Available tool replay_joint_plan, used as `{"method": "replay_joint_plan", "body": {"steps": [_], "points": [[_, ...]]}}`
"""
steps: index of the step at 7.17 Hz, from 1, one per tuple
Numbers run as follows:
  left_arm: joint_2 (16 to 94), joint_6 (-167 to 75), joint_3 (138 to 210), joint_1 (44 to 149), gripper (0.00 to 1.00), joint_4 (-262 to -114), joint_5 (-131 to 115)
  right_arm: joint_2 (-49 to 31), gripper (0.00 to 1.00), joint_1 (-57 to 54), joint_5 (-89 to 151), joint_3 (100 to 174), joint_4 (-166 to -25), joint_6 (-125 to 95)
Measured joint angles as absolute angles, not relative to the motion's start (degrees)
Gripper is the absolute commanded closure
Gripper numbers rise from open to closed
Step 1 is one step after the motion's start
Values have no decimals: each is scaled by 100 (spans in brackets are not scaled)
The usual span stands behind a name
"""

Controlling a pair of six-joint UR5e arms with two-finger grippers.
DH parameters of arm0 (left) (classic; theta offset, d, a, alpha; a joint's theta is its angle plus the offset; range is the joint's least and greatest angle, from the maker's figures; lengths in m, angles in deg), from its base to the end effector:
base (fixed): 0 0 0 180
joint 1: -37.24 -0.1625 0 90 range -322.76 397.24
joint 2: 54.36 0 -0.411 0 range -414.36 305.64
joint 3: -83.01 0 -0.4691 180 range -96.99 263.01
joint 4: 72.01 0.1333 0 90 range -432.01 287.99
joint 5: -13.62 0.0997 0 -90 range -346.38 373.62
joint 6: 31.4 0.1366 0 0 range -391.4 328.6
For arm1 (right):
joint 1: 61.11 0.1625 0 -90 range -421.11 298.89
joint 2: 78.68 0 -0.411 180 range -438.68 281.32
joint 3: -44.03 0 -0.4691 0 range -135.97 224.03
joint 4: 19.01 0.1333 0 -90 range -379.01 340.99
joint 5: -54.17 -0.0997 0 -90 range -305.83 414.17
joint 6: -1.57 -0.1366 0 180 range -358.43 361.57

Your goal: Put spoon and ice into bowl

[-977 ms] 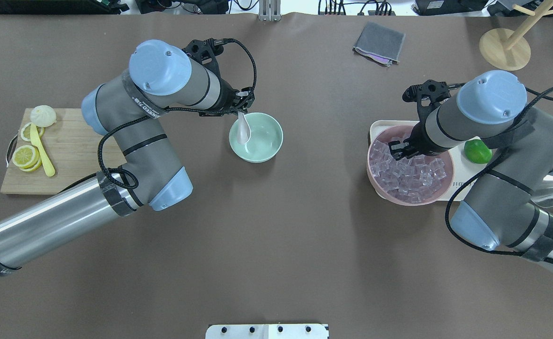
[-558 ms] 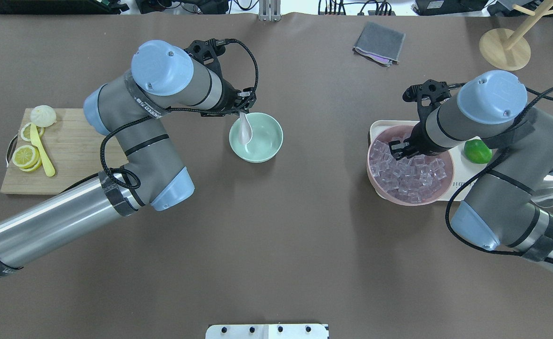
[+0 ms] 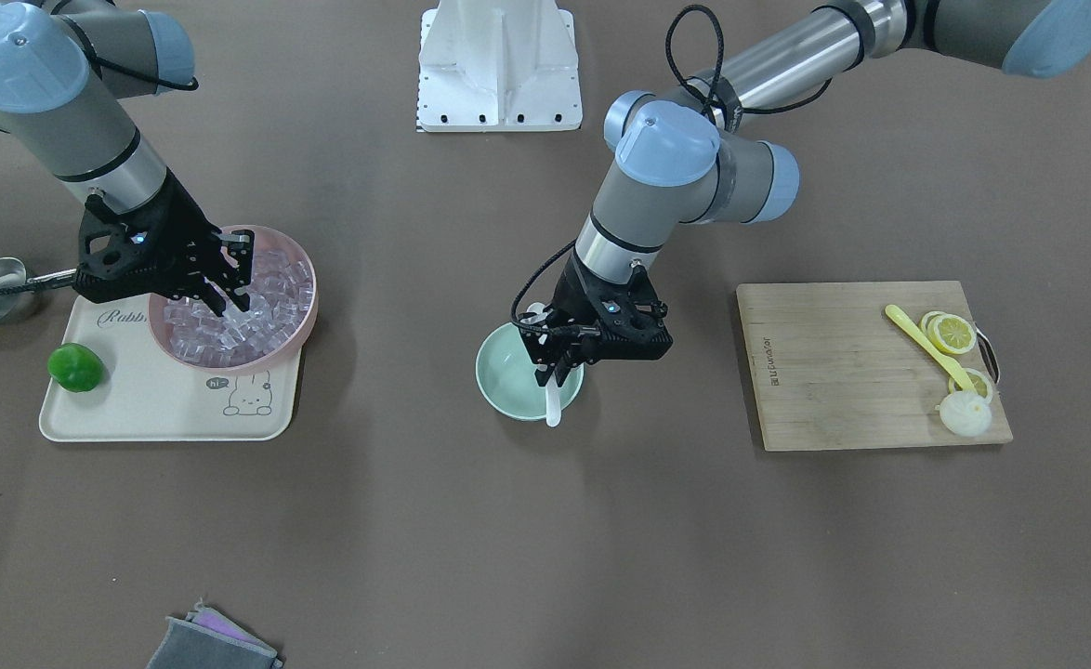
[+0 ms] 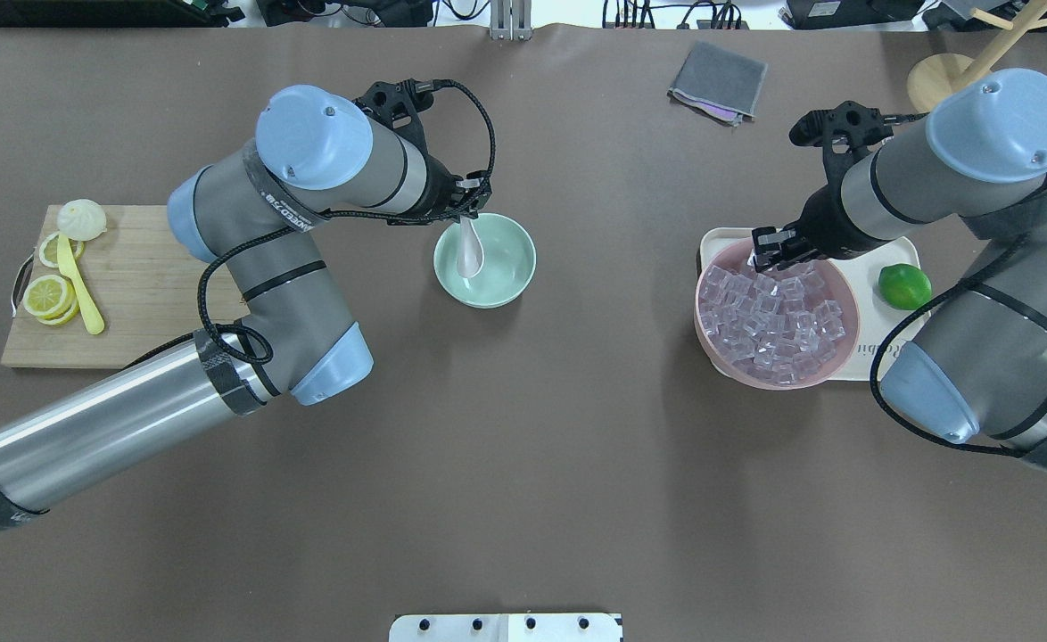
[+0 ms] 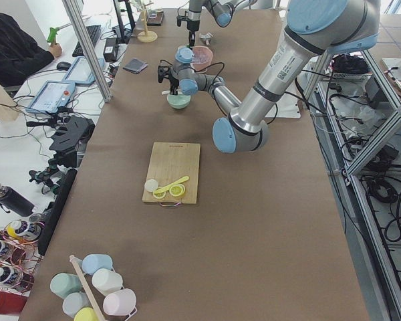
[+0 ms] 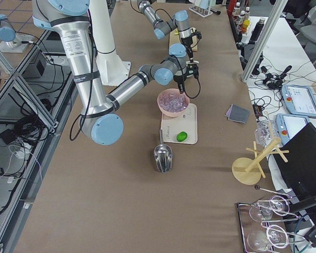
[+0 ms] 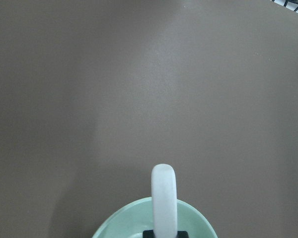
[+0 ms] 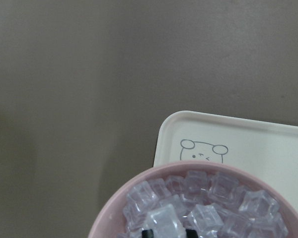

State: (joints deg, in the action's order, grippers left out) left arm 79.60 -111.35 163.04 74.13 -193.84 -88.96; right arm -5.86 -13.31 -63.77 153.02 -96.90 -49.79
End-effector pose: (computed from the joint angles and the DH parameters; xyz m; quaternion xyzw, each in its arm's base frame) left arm 0.6070 -0.5851 0.1598 0.1307 0.5320 -0.1358 0.8255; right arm -0.3897 -0.5329 0.2842 0.1112 -0.4401 -0.0277 0.8906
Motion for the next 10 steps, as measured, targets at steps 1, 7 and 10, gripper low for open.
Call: {"method": "replay_joint_plan", "body": {"steps": [1, 7, 10], "points": [[8012, -11137, 16196, 7369, 100, -19464, -8812, -646, 100, -1328, -6339, 15329, -9679, -4998], [8089, -10488, 16133, 7691, 2, -19518, -8891, -1233, 100, -1575, -5830, 15389, -9734, -5756], [7032, -9354, 16820, 8860, 2, -19459, -10220, -2026, 100, -2236, -4887, 14928, -9739, -6499]]}}
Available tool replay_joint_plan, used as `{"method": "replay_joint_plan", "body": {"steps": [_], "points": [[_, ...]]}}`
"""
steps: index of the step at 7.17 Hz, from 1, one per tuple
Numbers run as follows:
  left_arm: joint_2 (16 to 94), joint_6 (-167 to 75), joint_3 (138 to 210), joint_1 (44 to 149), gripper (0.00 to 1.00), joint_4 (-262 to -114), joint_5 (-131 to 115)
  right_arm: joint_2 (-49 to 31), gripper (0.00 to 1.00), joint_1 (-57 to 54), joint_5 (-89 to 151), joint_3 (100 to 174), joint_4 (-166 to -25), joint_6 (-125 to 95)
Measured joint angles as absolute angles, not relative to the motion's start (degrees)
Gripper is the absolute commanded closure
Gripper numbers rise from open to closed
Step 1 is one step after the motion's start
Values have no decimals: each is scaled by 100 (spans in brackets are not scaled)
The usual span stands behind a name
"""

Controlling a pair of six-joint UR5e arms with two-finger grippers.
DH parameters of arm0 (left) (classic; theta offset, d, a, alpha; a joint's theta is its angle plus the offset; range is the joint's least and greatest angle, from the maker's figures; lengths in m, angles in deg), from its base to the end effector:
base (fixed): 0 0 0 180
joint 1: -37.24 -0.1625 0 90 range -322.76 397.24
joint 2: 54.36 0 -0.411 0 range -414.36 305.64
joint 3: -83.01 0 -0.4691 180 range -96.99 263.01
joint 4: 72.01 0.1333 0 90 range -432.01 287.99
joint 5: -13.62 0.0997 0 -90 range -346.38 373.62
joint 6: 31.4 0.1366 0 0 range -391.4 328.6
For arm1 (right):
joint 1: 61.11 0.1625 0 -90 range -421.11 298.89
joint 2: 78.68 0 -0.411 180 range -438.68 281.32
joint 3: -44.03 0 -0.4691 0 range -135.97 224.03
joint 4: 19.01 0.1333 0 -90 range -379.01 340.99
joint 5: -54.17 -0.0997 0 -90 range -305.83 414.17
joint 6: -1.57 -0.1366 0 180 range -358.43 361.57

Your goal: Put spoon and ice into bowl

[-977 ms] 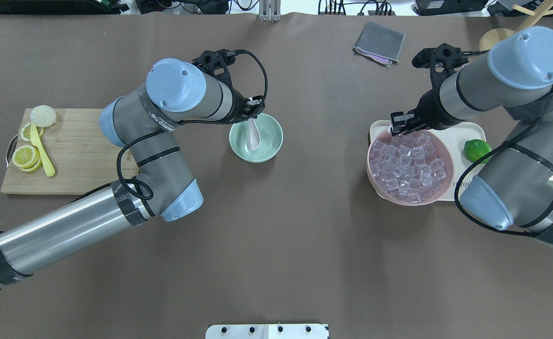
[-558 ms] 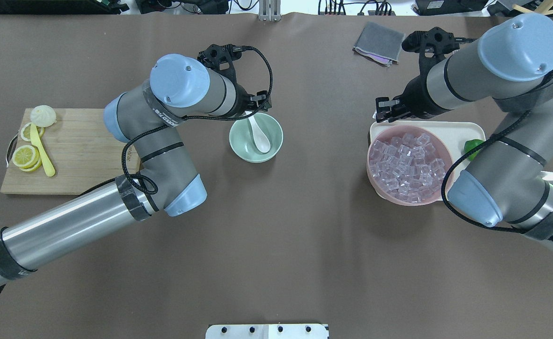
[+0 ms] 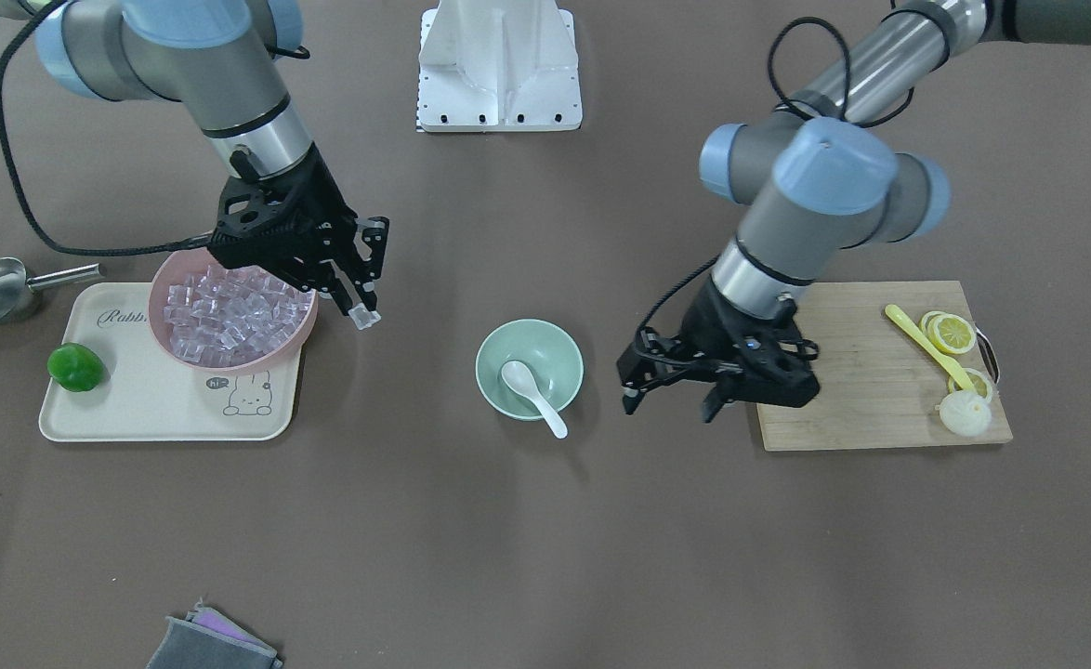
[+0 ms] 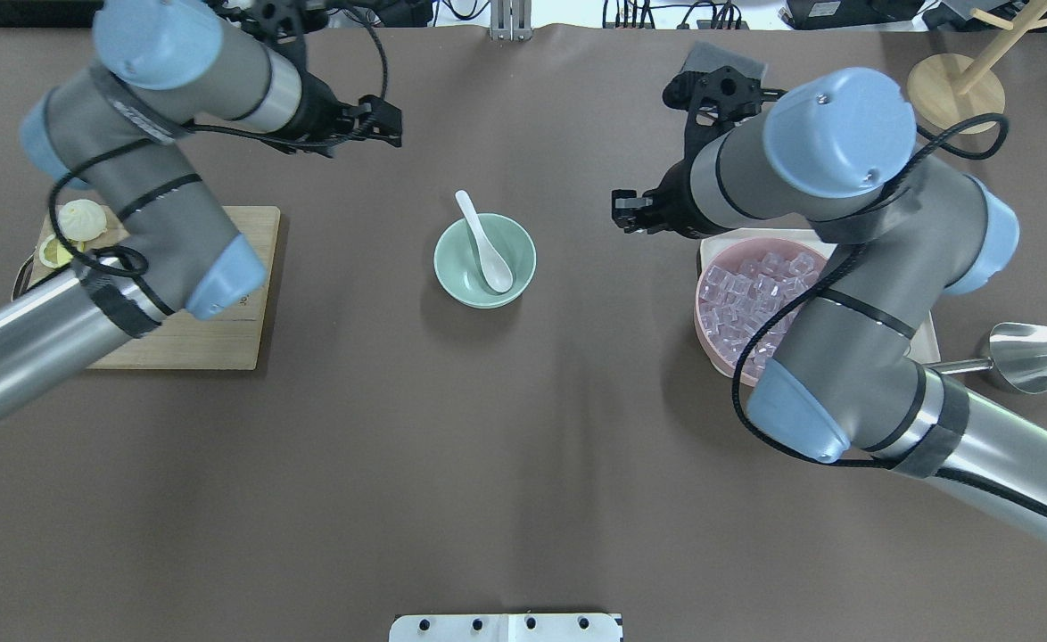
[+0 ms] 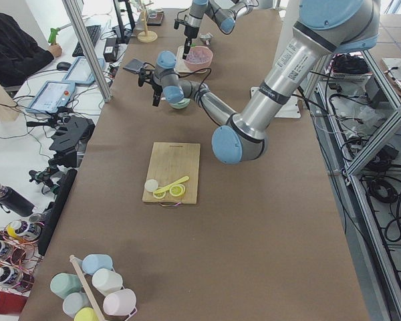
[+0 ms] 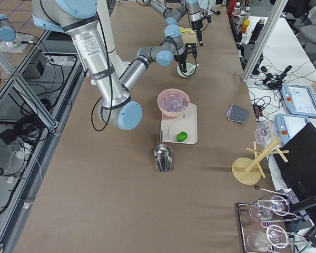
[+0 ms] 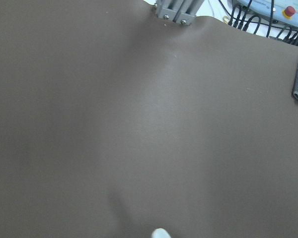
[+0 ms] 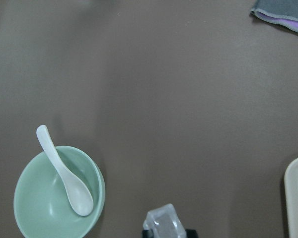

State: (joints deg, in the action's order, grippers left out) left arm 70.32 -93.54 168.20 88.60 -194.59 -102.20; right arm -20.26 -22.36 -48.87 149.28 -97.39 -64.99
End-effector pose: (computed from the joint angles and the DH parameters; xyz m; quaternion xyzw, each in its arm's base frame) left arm 0.4393 -0.6677 0.2353 0.1750 0.5111 -0.0563 0.8396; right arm -0.4831 -0.5192 0.1552 0.1657 -0.4666 0.0606 0.8667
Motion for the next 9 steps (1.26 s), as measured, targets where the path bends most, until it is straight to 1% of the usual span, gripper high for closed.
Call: {"method": "replay_joint_plan", "body": {"steps": [2, 4, 5, 6, 8, 9], "points": [[6234, -8442, 17255, 9488, 2, -19458, -10686, -2815, 100, -2578, -4270, 14112, -9708, -6931], [5770, -8085, 17514, 9759, 2, -19468, -10899, -3456, 100, -2916, -3592, 13212, -9608, -7303], [5683, -8034, 17571, 9792, 2, -19467, -10918, -3577, 55, -3050, -3393, 12933, -9509, -7374], [5654, -8015, 17586, 9801, 2, -19464, -10921, -3618, 1, -3152, -3285, 12789, -9421, -7467], [5660, -8002, 17572, 9814, 2, -19452, -10915, -3628, 1, -3251, -3268, 12765, -9358, -7674], [5675, -8001, 17560, 9827, 2, -19445, -10913, -3617, 1, -3209, -3441, 12872, -9373, -7686]]}}
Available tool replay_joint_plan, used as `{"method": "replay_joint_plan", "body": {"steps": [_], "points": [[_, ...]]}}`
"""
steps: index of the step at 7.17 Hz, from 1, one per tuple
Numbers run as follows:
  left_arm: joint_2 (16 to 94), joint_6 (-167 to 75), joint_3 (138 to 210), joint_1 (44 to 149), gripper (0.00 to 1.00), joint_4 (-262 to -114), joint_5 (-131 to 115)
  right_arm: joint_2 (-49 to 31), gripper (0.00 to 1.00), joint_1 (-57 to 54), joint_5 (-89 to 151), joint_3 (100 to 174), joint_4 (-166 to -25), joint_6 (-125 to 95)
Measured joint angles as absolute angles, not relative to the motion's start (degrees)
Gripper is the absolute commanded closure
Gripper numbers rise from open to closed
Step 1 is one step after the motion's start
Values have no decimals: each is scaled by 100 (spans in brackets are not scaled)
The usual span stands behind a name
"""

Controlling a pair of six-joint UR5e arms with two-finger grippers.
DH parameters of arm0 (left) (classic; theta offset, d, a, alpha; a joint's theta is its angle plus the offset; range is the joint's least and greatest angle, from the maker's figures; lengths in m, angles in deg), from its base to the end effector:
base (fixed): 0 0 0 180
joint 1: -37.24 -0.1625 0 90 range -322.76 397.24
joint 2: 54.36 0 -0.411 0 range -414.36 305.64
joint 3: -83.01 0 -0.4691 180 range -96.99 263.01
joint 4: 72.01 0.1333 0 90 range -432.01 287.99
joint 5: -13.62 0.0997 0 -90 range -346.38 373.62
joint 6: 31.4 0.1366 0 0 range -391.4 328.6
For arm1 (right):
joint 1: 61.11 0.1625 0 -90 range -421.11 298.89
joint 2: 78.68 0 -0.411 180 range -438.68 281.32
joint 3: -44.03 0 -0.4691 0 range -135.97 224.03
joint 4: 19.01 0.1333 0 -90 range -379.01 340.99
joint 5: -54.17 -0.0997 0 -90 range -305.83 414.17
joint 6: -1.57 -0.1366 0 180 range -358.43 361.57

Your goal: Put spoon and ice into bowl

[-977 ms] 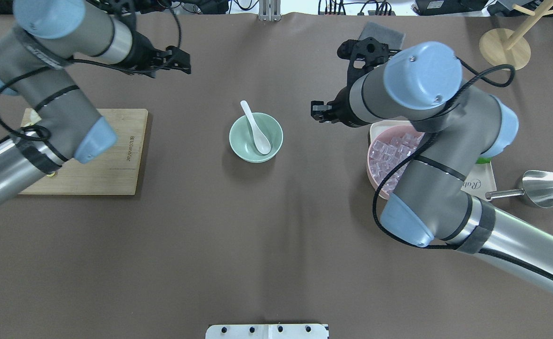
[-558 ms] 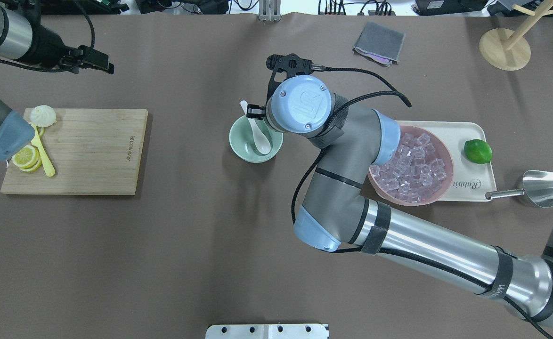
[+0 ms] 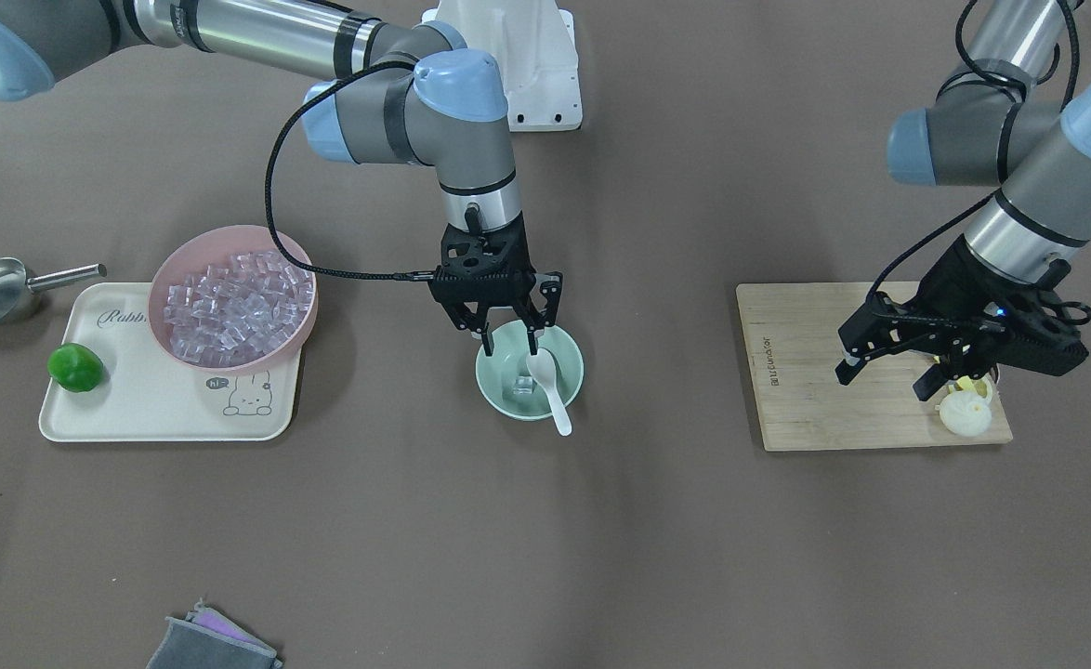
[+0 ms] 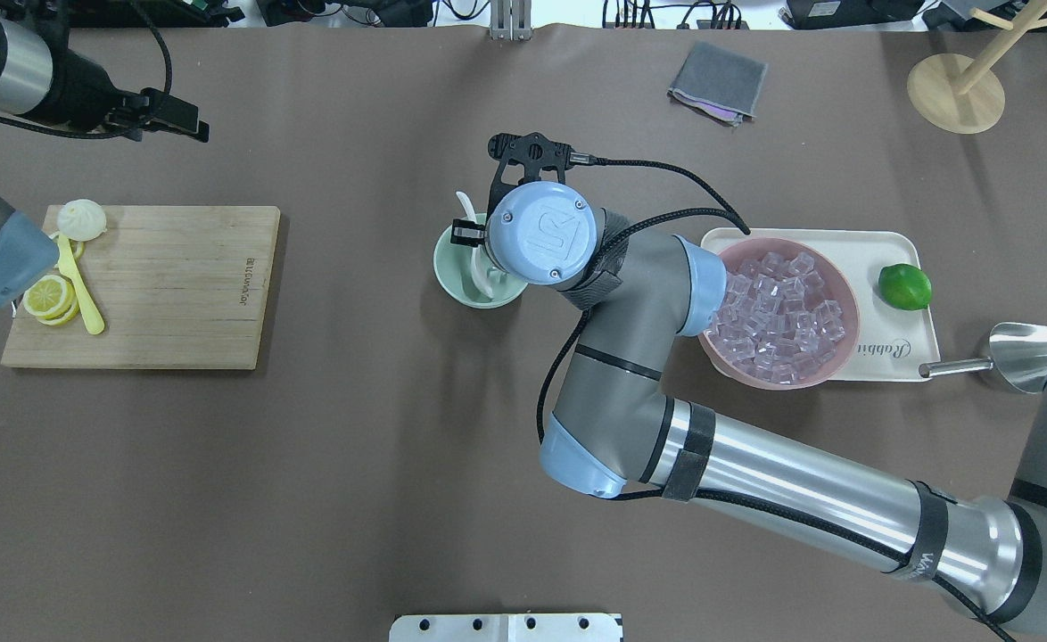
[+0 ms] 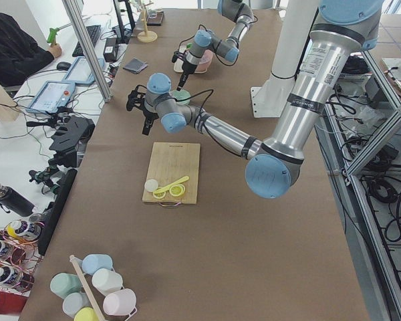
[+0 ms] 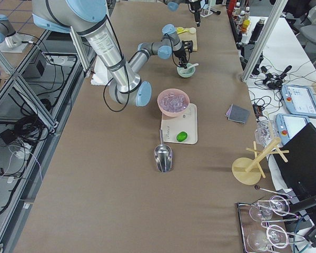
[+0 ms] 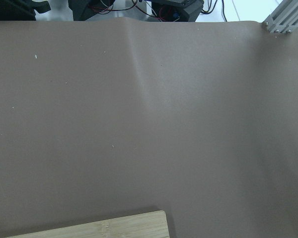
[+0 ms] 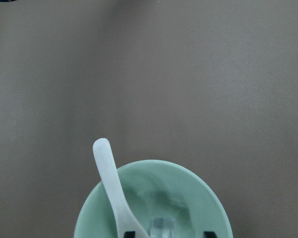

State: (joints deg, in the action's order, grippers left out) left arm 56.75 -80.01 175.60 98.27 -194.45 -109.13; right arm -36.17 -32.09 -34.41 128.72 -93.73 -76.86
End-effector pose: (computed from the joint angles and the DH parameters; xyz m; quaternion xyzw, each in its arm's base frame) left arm 0.3009 -0.6661 0.3386 0.1961 0.4767 -0.0137 0.8568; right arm -0.6502 -0.5170 0.1146 0.1769 -0.4470 0.1389 0.8658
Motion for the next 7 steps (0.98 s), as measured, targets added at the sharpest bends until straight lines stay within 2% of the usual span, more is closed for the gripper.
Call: {"method": "replay_joint_plan", "body": {"steps": [2, 3, 5, 7], "points": [[5665, -7994, 17571, 9902, 2, -19480, -10930, -3477, 1, -2667, -4439, 13431, -9884, -7340], [5657, -7992, 17610, 9957, 2, -19468, -10965, -3161, 1, -2171, -5113, 14003, -10499, -6745], [5455, -7999, 17763, 10187, 2, -19442, -11026, -2146, 0, -1119, -6276, 14954, -11392, -5170], [5031, -7302, 17860, 10644, 2, -19426, -11142, -1106, 0, -285, -6983, 15188, -11598, -3589]]}}
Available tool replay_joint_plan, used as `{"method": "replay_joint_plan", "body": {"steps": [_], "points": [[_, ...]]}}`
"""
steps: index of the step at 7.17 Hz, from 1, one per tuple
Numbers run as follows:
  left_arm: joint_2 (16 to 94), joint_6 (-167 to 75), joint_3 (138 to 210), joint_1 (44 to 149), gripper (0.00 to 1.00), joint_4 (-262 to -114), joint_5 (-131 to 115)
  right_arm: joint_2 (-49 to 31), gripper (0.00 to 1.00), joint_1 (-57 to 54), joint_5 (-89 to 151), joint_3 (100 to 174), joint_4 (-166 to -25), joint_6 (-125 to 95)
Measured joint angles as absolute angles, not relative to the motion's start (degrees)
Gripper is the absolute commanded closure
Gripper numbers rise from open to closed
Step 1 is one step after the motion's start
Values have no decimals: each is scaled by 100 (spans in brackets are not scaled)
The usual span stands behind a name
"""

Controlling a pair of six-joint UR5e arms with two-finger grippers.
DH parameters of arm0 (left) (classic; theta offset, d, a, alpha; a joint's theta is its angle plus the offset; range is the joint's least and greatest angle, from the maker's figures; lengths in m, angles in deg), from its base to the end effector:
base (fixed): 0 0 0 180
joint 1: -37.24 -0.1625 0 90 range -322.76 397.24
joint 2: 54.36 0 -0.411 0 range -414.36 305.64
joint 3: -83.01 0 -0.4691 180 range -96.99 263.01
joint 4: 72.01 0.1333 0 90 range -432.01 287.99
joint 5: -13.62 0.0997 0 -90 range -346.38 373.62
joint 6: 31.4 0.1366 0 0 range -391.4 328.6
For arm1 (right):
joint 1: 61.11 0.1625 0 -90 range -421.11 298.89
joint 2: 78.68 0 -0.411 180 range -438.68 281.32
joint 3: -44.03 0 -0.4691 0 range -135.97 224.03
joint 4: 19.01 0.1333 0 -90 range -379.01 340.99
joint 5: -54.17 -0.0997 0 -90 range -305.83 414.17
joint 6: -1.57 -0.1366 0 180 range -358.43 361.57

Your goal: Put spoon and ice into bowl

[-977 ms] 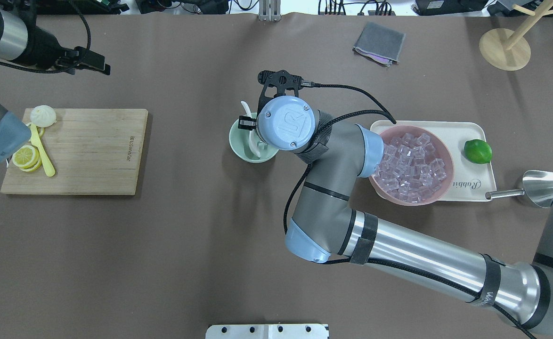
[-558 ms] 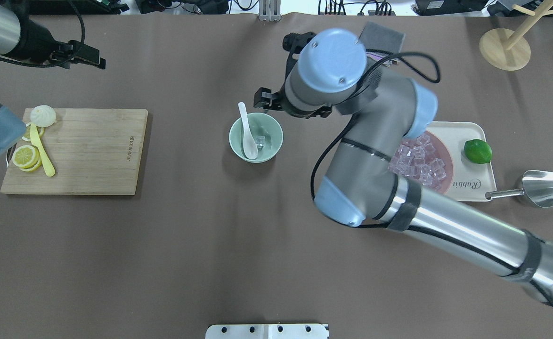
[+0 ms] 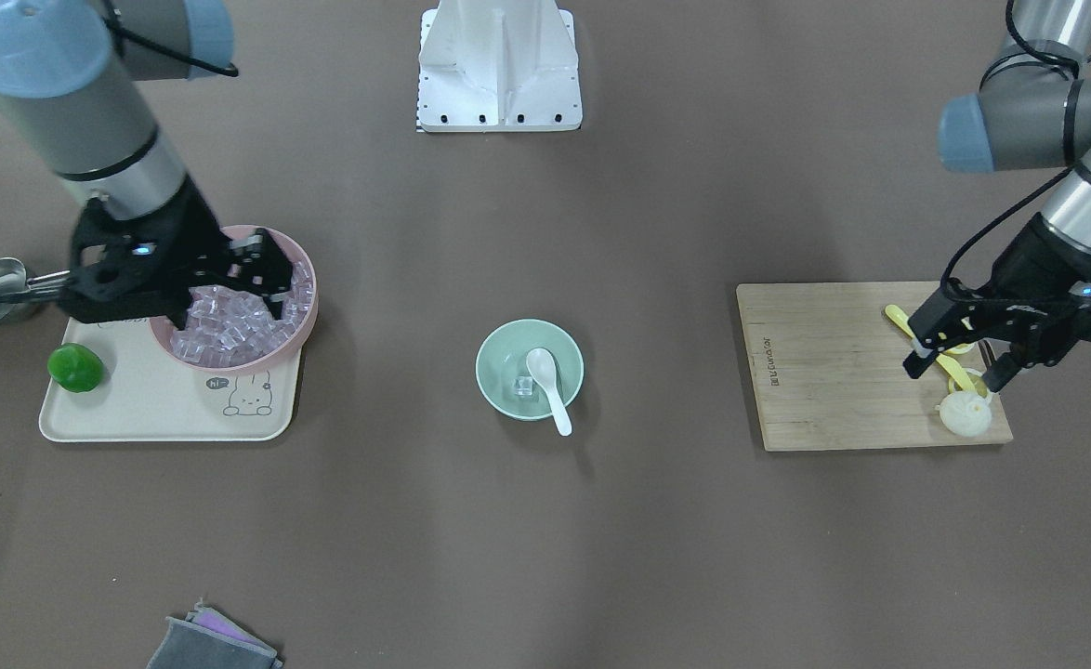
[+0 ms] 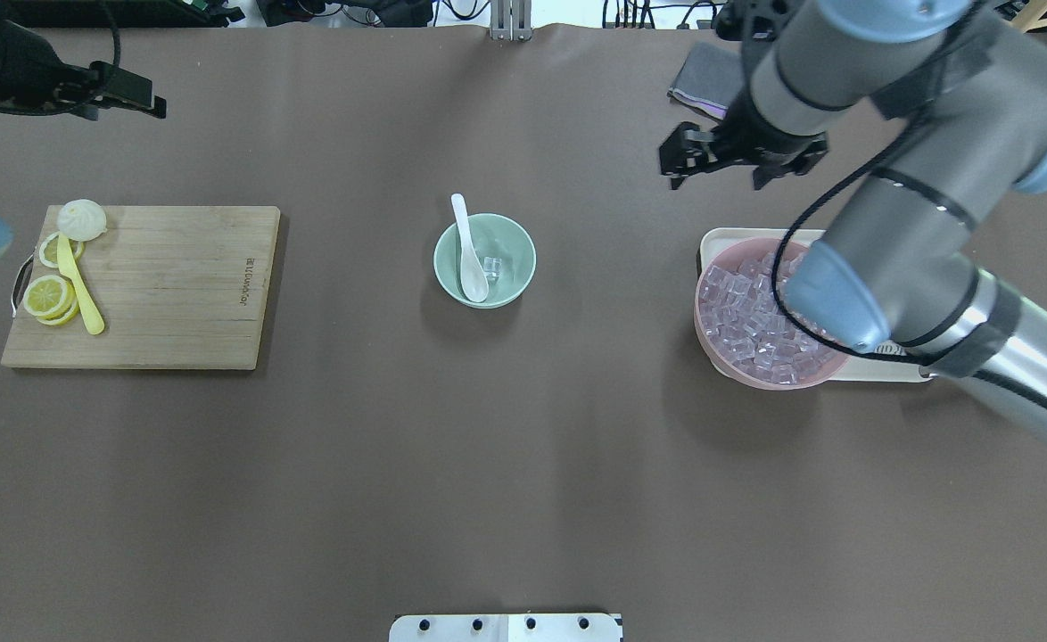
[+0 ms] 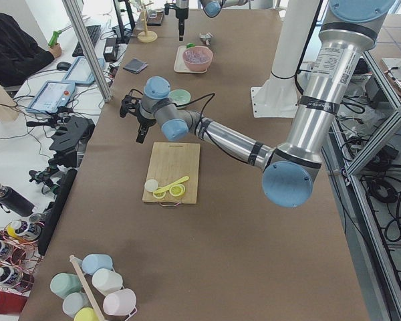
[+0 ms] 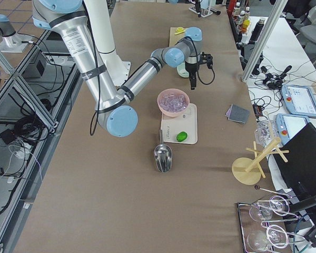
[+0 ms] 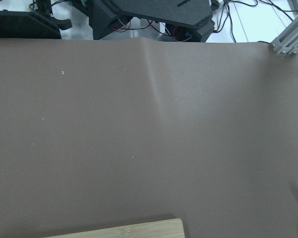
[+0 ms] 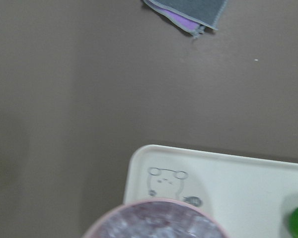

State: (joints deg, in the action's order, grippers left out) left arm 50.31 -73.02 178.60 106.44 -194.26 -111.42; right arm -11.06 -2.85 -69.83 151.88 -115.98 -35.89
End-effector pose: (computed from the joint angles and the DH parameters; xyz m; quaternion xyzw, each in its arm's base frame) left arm 0.1950 -0.6679 0.3866 0.2209 0.4495 -0.0236 0.8652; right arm -0.2989 -0.5913 0.2796 0.0662 -0.3860 -0.0378 0.9193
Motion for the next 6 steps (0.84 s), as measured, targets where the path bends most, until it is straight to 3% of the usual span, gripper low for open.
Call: {"method": "replay_joint_plan", "body": {"steps": [3, 6], "points": [[4406, -6001, 17840, 11255, 2, -19258, -11261, 415, 0, 1150, -7978, 15127, -11599, -1124], [3826, -5560, 17767, 11392, 2, -19319, -11232, 1207, 0, 1928, -8165, 14725, -11560, -55]]}}
